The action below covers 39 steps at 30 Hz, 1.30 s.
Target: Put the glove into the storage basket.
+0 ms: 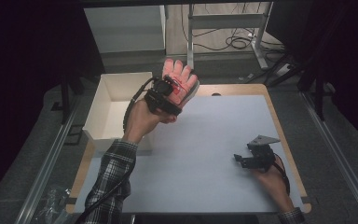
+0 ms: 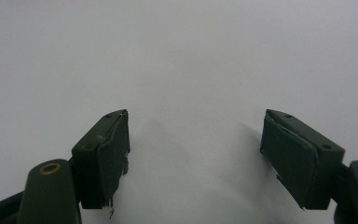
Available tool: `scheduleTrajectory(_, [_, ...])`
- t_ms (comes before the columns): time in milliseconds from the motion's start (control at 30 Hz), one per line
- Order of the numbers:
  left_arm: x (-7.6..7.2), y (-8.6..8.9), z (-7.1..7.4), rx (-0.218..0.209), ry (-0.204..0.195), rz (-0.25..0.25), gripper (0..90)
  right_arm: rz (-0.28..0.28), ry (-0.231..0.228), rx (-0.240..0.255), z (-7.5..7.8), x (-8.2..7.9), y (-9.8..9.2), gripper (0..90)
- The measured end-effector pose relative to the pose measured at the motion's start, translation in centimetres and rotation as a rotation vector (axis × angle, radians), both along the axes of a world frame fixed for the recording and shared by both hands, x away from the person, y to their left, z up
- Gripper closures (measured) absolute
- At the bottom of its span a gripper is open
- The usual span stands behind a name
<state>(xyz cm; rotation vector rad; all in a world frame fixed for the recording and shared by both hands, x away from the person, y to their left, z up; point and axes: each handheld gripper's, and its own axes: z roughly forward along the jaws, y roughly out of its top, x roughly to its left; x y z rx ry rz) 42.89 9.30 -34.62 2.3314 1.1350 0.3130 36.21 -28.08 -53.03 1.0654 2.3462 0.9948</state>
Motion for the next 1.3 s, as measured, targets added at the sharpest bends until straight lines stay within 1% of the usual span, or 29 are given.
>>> scheduleTrajectory(67, [0.2, 0.6, 0.3, -0.002, -0.005, 0.021, 40.3, 0.0, 0.0, 0.0, 0.0, 0.0, 0.0, 24.2])
scheduleTrajectory(133, [0.4, 1.2, 0.5, 0.005, -0.007, 0.038, 40.2, 0.001, -0.001, 0.0, 0.0, 0.0, 0.0, 24.2])
scheduleTrajectory(333, [0.8, 3.1, 0.8, 0.011, -0.007, 0.091, 40.0, 0.001, -0.002, -0.001, 0.0, 0.0, 0.0, 24.2])
scheduleTrajectory(433, [0.9, 4.1, 0.8, 0.015, -0.005, 0.116, 40.0, 0.001, -0.002, -0.001, 0.0, 0.0, 0.0, 24.2])
scheduleTrajectory(667, [1.1, 6.6, 0.4, 0.005, 0.0, 0.173, 39.9, 0.001, -0.002, -0.001, 0.0, 0.0, 0.0, 24.2])
scheduleTrajectory(733, [1.1, 7.3, 0.3, 0.004, 0.002, 0.198, 39.8, 0.0, -0.002, -0.001, 0.0, 0.0, 0.0, 24.2])
scheduleTrajectory(800, [1.1, 8.1, 0.2, 0.003, 0.0, 0.209, 39.9, 0.0, -0.003, -0.002, 0.0, 0.0, 0.0, 24.2])
scheduleTrajectory(967, [1.0, 9.7, -0.4, -0.003, 0.009, 0.253, 39.8, 0.001, -0.002, -0.001, 0.0, 0.0, 0.0, 24.2])
scheduleTrajectory(1300, [1.3, 12.2, -2.4, -0.008, 0.013, 0.319, 39.5, 0.0, -0.002, -0.002, 0.0, 0.0, 0.0, 24.2])
